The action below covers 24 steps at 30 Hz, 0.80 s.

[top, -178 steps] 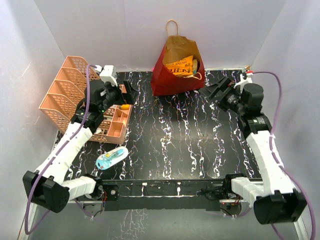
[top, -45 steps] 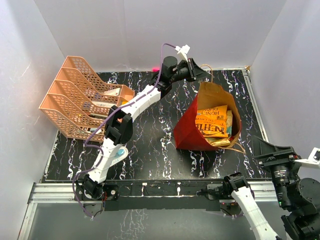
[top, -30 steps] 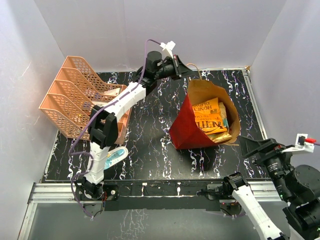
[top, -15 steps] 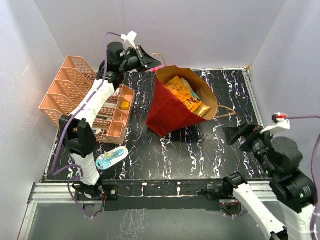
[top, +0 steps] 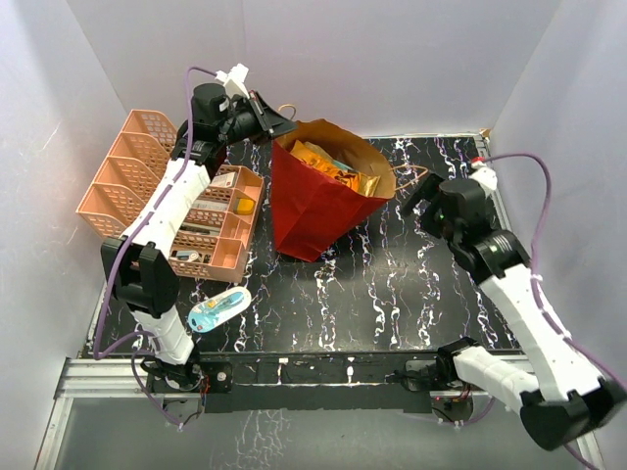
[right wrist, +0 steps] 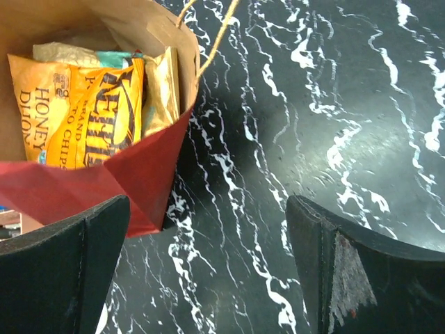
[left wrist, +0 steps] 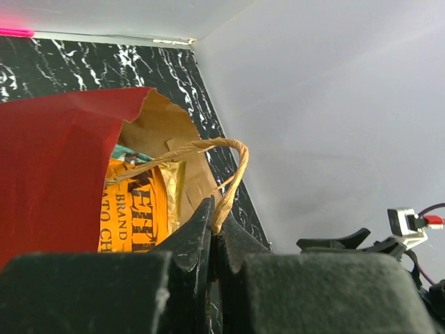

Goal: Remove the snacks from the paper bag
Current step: Adjust the paper bag at the center of the board.

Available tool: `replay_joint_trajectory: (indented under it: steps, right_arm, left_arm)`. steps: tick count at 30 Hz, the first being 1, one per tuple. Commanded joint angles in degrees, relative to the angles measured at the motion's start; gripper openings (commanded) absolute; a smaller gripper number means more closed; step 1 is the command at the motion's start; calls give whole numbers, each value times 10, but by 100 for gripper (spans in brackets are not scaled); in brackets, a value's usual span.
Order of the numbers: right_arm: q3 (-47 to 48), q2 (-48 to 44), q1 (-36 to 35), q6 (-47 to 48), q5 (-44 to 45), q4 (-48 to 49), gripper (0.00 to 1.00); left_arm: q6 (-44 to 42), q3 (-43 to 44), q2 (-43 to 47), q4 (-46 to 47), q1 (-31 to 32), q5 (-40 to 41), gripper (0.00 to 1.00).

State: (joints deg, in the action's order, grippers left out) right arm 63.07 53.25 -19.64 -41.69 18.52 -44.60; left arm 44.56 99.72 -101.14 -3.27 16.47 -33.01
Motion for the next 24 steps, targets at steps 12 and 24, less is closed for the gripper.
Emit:
replay_joint_trajectory:
  steps: [12,24]
  right_arm:
    - [38,279,256,20,-527,387,77]
    - [58,370,234,-20,-605,500,57]
  left_arm:
    - [-15,-13,67,-47,-49,7,0]
    - [-66,-1,84,-137,-56,62,10]
